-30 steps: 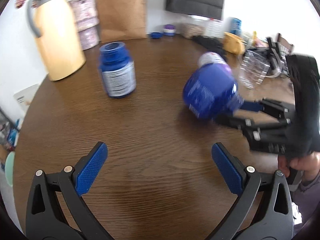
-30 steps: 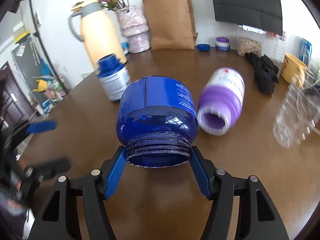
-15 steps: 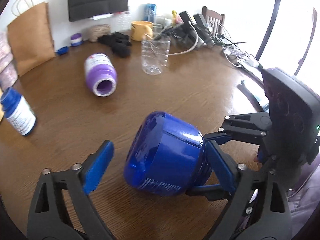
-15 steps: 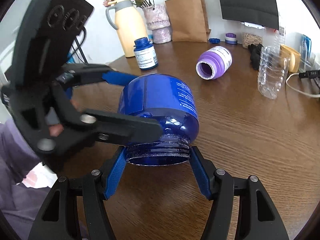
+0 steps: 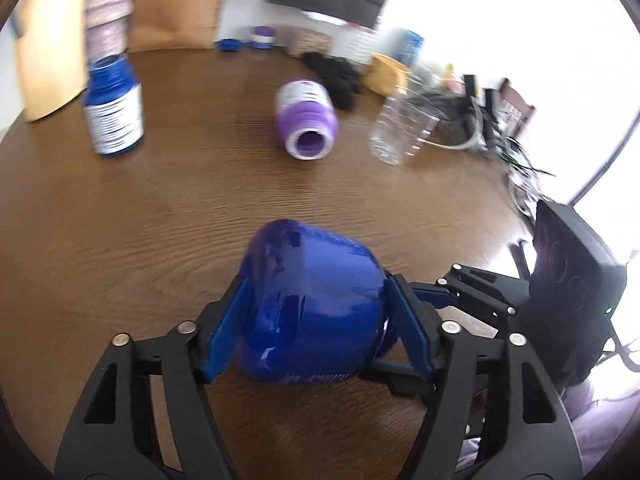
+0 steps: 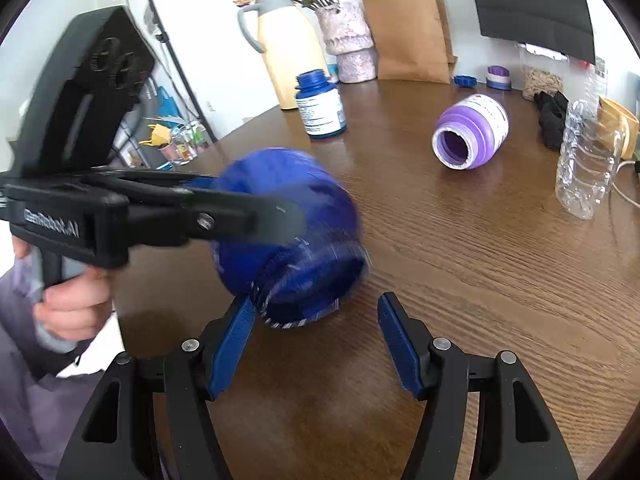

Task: Flip cup upright
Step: 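Grasp the jar body with the left tool while the right tool releases the neck, then rotate the held blue jar with the left tool until its opening faces up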

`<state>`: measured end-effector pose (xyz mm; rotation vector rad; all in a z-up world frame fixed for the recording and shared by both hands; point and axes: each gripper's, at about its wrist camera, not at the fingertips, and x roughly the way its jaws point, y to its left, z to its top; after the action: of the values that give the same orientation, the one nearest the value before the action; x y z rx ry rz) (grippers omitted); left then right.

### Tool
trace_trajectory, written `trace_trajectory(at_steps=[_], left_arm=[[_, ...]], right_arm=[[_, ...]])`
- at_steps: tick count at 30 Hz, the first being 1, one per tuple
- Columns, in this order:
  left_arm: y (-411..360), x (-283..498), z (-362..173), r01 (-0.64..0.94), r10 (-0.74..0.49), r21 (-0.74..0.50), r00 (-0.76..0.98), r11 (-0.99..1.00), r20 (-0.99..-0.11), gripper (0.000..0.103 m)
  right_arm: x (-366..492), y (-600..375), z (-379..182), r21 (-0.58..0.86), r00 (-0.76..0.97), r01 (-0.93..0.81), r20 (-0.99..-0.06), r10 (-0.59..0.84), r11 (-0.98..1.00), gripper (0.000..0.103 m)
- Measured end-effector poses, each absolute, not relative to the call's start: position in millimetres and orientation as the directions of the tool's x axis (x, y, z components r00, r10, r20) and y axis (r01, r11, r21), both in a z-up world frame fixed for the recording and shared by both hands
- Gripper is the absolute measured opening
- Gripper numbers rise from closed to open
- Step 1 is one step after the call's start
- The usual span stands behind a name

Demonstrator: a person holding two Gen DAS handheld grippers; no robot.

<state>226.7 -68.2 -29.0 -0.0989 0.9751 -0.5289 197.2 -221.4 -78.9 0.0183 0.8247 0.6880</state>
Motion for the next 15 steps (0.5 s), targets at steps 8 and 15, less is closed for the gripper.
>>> trace_trajectory(at_steps=[8,15], left_arm=[[-77.4,226.8,-31.4,0.373,-0.385,-0.218,0.461,0.902,-0.8,0.065],[-78.8,218.7,-27.8,0.449,-0.375,-0.161,0.443,0.879,-0.815,0.081]], right_arm=[[210.1,-233.1,-87.1,0.357,0.488,-0.456,-0.666,0.564,0.815,0.068],[213.4,-249.5,-84.5,0.403,0.518,-0.397,-0.643,0.564,0.825,0.068]])
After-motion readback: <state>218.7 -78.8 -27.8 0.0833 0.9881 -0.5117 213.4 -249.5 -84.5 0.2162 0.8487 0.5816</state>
